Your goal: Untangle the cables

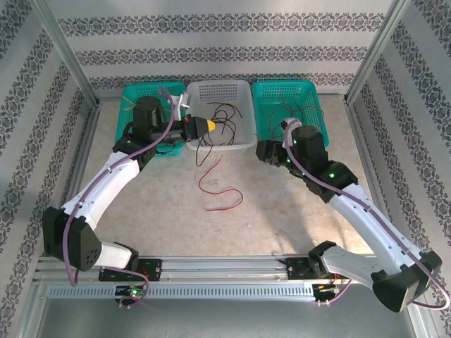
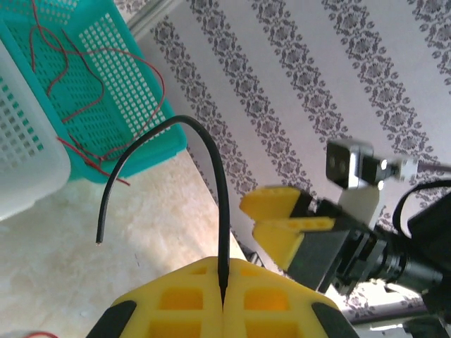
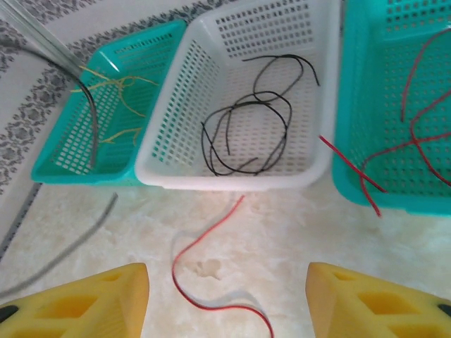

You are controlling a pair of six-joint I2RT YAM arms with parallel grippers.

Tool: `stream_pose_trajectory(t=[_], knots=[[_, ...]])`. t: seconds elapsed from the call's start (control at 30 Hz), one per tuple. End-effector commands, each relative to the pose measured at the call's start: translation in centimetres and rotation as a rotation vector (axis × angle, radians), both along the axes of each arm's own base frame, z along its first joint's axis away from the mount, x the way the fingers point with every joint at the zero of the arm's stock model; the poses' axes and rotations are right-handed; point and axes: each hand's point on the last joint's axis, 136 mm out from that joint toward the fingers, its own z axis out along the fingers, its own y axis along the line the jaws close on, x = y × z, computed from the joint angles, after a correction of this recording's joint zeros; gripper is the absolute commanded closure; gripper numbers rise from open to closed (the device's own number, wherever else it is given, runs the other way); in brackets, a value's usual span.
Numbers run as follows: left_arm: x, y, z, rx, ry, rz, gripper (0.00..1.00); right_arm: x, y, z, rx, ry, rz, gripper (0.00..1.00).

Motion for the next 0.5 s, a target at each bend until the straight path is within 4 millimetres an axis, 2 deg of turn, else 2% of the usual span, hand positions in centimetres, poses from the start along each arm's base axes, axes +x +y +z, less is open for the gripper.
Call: stream_pose_trajectory(t=[0.0,0.23,0.47], knots=[[2.2,0.9,1.5,-0.006,-0.046,0.064,1.00,-1.2,-1.0,-1.8,-0.007,0.054,-0.031,0.39],[8.3,2.1,3.1,0.005,-0.137,0.202,1.00,-2.8,-1.2,-4.2,0.041,0.117,-0.044,0.41],[14.5,3.3,2.2,0.160,-0.195,0.358,1.00,-3.8,-1.0,-4.4,0.063,0.140,-0.034,0.42]])
